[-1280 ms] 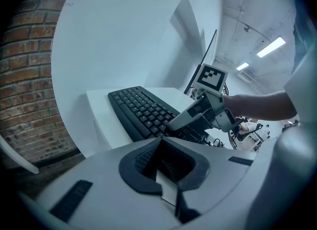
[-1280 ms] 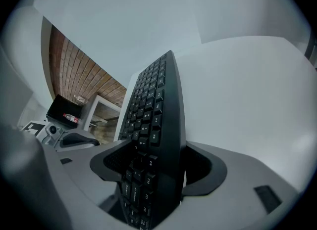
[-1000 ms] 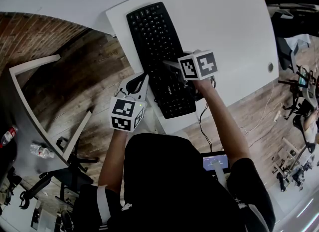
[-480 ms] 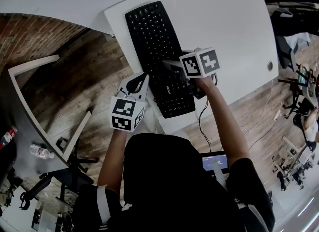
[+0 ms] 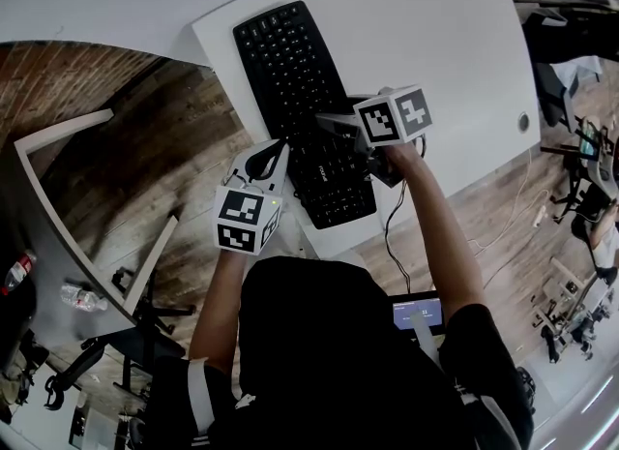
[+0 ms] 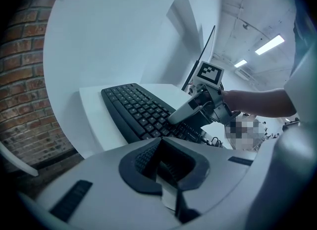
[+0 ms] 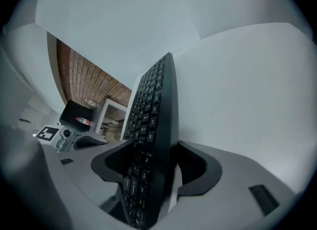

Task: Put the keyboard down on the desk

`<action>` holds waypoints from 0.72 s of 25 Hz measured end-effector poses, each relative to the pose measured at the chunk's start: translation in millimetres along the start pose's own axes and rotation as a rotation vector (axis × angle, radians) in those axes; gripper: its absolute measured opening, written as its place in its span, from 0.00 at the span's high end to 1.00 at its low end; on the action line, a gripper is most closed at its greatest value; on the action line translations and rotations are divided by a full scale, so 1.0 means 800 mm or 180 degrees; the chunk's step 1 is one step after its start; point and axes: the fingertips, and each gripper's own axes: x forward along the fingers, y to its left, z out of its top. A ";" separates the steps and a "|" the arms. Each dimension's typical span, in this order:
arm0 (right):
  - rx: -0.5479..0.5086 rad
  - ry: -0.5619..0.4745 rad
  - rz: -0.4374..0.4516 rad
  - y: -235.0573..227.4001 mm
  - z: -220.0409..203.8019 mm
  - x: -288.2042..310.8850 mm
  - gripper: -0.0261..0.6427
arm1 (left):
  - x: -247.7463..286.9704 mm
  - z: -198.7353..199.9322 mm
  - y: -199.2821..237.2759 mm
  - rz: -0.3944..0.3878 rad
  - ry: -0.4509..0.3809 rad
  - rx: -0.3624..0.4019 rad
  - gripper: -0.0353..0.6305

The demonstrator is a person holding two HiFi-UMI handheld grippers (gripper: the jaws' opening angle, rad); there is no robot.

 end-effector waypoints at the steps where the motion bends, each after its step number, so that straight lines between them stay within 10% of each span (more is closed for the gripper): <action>1: -0.0002 0.0001 0.0029 0.000 0.000 0.000 0.52 | 0.001 0.001 0.000 -0.0005 0.0002 0.0003 0.93; 18: -0.0017 -0.0012 0.0169 -0.010 -0.001 -0.004 0.60 | 0.014 0.005 -0.008 -0.0118 0.0034 0.0070 0.93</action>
